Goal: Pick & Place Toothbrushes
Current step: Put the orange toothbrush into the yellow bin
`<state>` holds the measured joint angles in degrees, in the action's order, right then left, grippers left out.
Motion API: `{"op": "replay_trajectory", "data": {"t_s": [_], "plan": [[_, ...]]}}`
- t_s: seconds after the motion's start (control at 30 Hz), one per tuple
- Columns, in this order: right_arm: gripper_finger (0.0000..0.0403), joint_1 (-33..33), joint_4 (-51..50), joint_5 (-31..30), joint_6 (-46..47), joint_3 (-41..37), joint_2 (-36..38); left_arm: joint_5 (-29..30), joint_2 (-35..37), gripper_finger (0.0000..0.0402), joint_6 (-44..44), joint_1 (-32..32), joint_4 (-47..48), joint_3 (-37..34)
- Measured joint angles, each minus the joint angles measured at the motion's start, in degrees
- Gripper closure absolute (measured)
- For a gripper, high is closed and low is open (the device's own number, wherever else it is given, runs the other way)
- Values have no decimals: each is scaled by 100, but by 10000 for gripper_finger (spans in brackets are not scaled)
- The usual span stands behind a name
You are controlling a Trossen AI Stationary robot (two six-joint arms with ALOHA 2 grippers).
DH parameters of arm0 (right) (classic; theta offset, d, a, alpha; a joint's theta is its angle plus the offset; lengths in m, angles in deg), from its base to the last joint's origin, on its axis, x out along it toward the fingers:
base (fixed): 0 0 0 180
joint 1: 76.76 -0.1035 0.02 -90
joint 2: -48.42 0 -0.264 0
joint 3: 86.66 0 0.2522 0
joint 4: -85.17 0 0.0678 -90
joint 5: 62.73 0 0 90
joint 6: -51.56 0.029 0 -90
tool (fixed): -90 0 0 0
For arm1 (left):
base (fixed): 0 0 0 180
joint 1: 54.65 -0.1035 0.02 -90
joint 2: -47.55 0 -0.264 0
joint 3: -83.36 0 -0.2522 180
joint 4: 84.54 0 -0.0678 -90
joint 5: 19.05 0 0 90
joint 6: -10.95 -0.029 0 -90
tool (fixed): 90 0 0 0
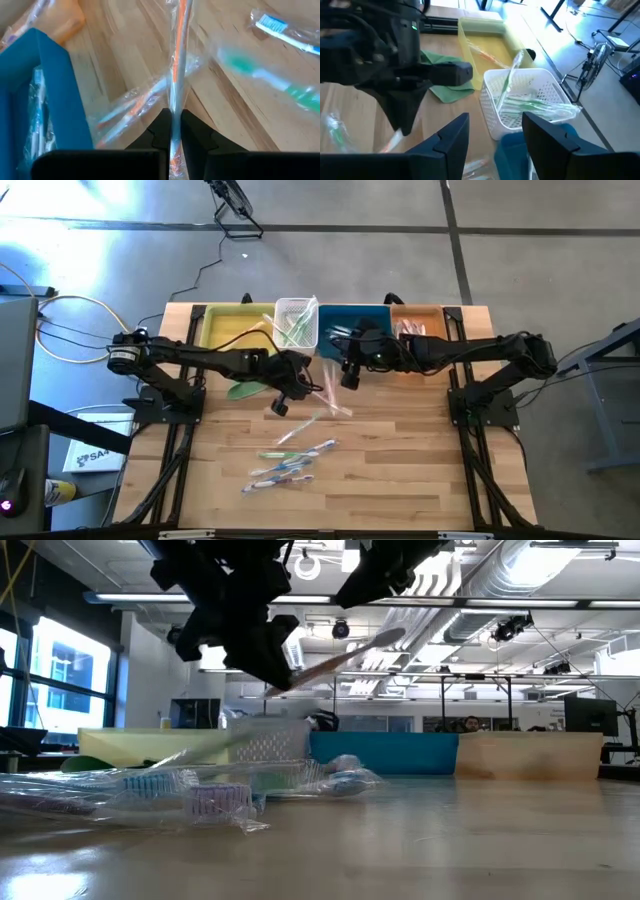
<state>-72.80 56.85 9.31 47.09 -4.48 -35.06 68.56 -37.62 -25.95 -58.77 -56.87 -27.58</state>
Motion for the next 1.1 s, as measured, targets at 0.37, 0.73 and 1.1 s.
{"op": "replay_trajectory", "data": {"t_s": [0.37,0.73,1.1], "plan": [[227,301,-366,-13,0,0,0,163,2,380,-187,0,179,338],[227,368,-1211,-366,-28,0,2,680,2,380,-187,-2,725,591],[227,366,-1757,-741,102,0,20,2613,158,381,334,-132,1884,770]]}}
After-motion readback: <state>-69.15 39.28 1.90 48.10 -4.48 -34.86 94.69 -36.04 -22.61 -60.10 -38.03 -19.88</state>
